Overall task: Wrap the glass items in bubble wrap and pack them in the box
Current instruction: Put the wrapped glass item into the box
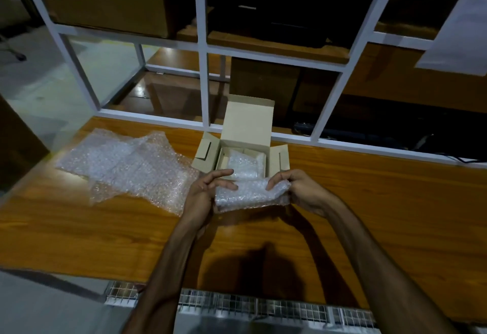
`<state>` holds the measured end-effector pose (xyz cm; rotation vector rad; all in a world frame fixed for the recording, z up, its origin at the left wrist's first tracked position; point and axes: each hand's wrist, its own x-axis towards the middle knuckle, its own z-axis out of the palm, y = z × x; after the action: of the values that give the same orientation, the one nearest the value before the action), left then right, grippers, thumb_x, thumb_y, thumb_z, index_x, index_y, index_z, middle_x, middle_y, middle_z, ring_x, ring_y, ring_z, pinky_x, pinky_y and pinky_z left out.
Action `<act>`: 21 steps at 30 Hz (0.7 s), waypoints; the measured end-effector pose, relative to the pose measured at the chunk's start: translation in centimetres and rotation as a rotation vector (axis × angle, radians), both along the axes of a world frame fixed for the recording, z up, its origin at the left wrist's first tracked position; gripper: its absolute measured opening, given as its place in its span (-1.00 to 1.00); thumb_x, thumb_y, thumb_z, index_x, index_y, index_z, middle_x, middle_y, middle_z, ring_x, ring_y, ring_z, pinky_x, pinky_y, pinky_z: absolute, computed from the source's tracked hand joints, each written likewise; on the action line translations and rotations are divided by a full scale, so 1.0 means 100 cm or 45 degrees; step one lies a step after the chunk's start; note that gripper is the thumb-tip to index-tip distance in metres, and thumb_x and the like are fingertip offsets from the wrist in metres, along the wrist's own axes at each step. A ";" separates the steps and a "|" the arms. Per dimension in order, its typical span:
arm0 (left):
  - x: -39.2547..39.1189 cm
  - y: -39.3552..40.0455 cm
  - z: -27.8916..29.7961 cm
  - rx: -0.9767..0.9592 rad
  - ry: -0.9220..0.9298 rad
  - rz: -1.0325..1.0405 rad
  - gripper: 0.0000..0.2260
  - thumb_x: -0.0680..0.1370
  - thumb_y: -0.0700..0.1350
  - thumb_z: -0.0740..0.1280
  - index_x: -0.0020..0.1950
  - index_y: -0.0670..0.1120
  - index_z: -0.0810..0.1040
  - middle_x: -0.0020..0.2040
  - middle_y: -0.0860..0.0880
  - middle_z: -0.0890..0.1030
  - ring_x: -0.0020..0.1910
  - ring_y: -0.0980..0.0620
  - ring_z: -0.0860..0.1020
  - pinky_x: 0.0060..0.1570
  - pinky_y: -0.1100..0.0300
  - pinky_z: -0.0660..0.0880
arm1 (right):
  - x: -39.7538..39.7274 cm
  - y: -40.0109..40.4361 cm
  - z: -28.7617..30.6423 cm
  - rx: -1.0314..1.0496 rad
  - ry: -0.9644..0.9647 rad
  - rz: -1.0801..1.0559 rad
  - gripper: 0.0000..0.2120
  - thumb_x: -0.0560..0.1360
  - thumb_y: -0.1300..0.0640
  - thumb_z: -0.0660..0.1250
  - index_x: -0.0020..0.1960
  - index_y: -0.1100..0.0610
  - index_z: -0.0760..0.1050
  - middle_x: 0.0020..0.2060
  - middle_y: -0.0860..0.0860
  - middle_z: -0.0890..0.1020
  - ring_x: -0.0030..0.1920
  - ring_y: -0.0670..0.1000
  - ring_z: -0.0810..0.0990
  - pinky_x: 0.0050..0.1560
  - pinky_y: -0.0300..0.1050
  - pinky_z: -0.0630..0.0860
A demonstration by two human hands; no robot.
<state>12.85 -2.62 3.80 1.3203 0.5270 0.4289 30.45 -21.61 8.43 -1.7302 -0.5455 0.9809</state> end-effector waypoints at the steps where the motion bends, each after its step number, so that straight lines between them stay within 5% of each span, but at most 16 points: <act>1: 0.002 0.002 -0.002 -0.006 0.017 0.004 -0.67 0.63 -0.41 0.16 0.23 -0.23 0.66 0.09 -0.08 0.75 0.22 -0.12 0.66 0.17 -0.64 0.41 | 0.003 0.004 0.001 -0.016 0.012 0.015 -0.61 0.59 0.51 0.14 -0.15 0.25 0.68 0.19 0.19 0.65 0.13 0.18 0.65 -0.13 -0.04 0.63; 3: 0.006 0.006 -0.002 -0.020 0.033 0.022 -0.62 0.59 -0.45 0.13 0.22 -0.24 0.66 0.07 -0.11 0.76 0.15 -0.21 0.66 0.14 -0.68 0.38 | 0.013 0.012 0.002 -0.060 0.038 0.045 -0.60 0.62 0.44 0.10 -0.14 0.24 0.67 0.13 0.21 0.65 -0.03 0.14 0.64 -0.25 -0.07 0.58; 7: 0.015 0.011 0.000 -0.111 -0.024 0.131 -0.61 0.59 -0.39 0.08 0.23 -0.26 0.64 0.06 -0.33 0.70 0.17 -0.30 0.64 0.10 -0.45 0.57 | 0.037 0.032 0.003 -0.024 0.159 0.070 -0.65 0.61 0.17 0.17 -0.07 0.28 0.70 0.14 0.25 0.66 -0.16 0.11 0.66 -0.31 -0.14 0.57; 10: 0.027 0.011 0.002 -0.029 0.003 0.237 -0.79 0.64 -0.29 0.27 0.17 -0.28 0.65 0.19 -0.15 0.66 0.19 -0.21 0.63 -0.14 -0.14 0.70 | 0.057 0.053 0.002 0.029 0.210 0.075 -0.61 0.68 0.07 0.21 0.14 0.37 0.65 0.06 0.17 0.67 -0.17 0.03 0.68 -0.29 -0.19 0.59; 13: 0.041 0.009 -0.003 0.342 0.101 0.330 -0.75 0.57 -0.30 0.44 0.22 -0.08 0.67 0.19 0.02 0.66 0.17 0.00 0.63 0.00 -0.01 0.71 | 0.078 0.081 -0.002 -0.042 -0.183 0.234 -0.83 0.63 0.21 0.38 0.14 0.21 0.71 0.09 0.02 0.69 0.06 0.00 0.67 -0.12 -0.27 0.61; 17: 0.064 0.002 -0.013 0.618 0.230 0.511 -0.77 0.54 -0.30 0.47 0.14 -0.06 0.68 0.13 0.15 0.67 0.15 0.29 0.58 0.18 0.11 0.61 | 0.104 0.112 -0.008 -0.041 -0.402 0.339 -0.77 0.57 0.31 0.43 0.16 0.11 0.73 0.15 -0.13 0.58 0.13 -0.11 0.55 -0.09 -0.36 0.56; 21: 0.081 -0.007 -0.018 0.961 0.273 0.634 -0.85 0.58 -0.19 0.36 0.11 -0.09 0.67 0.09 0.06 0.68 0.08 0.28 0.57 0.11 0.42 0.50 | 0.126 0.145 -0.019 -0.104 -0.567 0.467 -0.73 0.54 0.30 0.47 0.14 0.01 0.73 0.32 -0.06 0.48 0.32 0.00 0.44 0.24 -0.18 0.47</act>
<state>20.96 -3.31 1.97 1.9724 0.9344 0.9677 43.08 -7.14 6.54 -1.9750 -1.1552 0.8720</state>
